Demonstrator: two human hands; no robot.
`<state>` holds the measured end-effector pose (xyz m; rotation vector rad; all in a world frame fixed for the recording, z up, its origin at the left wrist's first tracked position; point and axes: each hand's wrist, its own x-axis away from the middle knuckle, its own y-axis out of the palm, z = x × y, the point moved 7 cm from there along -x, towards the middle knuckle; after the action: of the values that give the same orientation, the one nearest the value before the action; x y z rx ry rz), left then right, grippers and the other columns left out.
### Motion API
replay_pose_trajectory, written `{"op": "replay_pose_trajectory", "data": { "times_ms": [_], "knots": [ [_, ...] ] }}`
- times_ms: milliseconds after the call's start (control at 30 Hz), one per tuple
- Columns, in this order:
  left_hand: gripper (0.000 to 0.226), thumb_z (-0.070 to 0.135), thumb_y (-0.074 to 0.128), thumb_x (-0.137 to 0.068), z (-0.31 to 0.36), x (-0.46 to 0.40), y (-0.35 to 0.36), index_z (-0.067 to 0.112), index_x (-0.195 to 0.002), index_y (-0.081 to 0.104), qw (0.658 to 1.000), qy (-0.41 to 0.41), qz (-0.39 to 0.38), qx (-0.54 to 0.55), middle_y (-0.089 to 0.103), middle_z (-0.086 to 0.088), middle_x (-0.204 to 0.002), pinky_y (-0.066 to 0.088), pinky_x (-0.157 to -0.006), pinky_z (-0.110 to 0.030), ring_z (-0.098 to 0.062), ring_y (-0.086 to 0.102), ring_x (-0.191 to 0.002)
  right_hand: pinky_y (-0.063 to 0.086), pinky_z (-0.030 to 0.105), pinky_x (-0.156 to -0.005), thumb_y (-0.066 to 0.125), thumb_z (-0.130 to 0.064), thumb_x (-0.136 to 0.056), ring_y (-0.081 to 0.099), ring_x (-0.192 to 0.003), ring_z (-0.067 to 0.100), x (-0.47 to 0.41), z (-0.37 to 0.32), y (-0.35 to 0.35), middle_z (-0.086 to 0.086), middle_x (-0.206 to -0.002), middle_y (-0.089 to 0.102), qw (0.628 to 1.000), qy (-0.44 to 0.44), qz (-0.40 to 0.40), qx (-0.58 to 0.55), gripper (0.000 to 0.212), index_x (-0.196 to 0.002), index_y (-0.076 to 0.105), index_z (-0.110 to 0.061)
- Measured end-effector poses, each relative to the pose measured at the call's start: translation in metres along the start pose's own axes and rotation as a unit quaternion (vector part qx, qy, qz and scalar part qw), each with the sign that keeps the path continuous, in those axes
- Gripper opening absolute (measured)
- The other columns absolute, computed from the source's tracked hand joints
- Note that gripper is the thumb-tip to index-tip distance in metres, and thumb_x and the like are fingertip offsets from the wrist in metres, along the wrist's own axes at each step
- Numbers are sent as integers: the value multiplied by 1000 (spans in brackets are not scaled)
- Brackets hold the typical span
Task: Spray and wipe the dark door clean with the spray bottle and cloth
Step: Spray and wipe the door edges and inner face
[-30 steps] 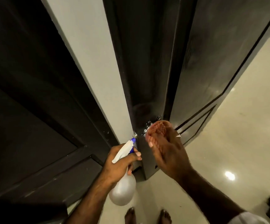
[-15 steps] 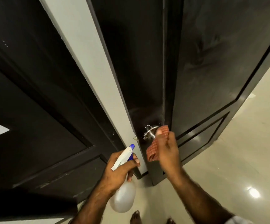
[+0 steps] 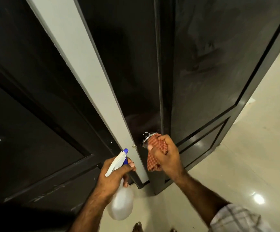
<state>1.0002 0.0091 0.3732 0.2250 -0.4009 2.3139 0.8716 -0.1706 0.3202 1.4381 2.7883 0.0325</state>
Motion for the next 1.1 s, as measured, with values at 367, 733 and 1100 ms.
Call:
{"op": "replay_pose_trajectory", "data": {
  "times_ms": [367, 733, 1100],
  "knots": [
    [19, 13, 74, -96, -4, -6, -5, 5, -112, 68, 1000, -14, 16, -15, 79, -13, -92, 57, -56, -24, -18, 62, -51, 57, 40, -77, 73, -55, -86, 71, -80, 29, 34, 51, 35, 13, -94, 76, 804, 393, 57, -443, 57, -123, 80, -12],
    [7, 12, 73, -97, 7, -3, -15, 5, -98, 72, 1000, 7, 22, -18, 78, -10, -87, 57, -59, -25, -25, 58, -54, 59, 26, -77, 79, -54, -85, 62, -106, 11, 3, -20, 1, -9, -123, 59, 959, 13, 45, 279, 50, -125, 55, -37],
    [29, 20, 78, -82, 16, -10, 19, -7, -87, 68, 999, 17, -47, -20, 65, -28, -74, 50, -52, -33, -26, 54, -48, 64, 46, -93, 85, -34, -89, 70, -116, 16, 16, -17, -34, -8, -126, 67, 994, -107, 9, 12, 34, -116, 69, -46]
  ]
}}
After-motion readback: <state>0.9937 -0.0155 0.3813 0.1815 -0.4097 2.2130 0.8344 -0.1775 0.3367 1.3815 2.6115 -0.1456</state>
